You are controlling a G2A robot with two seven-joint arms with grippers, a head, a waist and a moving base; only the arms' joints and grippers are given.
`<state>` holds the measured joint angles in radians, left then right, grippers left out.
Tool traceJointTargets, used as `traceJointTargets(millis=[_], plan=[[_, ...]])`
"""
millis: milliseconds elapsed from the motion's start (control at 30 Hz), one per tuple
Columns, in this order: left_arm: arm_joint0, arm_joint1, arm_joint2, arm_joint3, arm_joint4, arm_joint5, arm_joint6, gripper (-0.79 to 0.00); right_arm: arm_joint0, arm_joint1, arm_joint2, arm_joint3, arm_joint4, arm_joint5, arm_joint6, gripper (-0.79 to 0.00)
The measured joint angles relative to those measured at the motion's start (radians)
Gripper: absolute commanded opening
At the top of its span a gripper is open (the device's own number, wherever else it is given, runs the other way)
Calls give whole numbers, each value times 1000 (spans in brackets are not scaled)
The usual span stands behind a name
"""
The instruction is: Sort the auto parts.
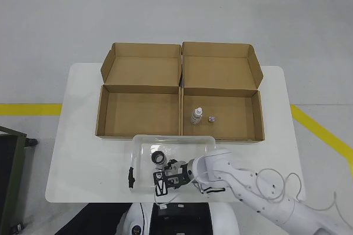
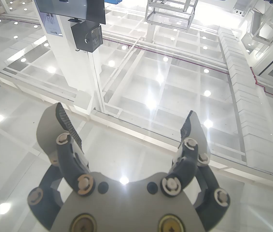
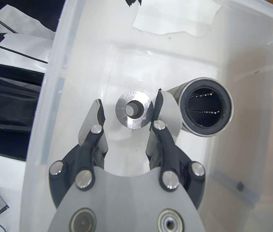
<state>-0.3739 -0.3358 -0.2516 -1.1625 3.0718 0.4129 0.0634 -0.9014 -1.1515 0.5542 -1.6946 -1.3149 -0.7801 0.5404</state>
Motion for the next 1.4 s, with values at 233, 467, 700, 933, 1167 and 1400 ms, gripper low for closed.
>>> traceJointTargets(millis=[233,467,700,933,1167,1400], plan=[[0,0,0,0,0,0,0,0,-2,-8,-6,17,-22,-1,-12,-545],[0,0,0,0,0,0,0,0,-2,-13,-2,32,-36,-4,-20,-785],[0,0,0,0,0,0,0,0,-15,-1,39,-23,-20,-38,7,-785],[0,0,0,0,0,0,0,0,-43,18,109,-99,33,-50,35,-785],[0,0,0,0,0,0,0,0,-73,34,176,-165,99,-46,42,-785],[0,0,0,0,0,0,0,0,-108,43,238,-200,194,-11,-8,-785]])
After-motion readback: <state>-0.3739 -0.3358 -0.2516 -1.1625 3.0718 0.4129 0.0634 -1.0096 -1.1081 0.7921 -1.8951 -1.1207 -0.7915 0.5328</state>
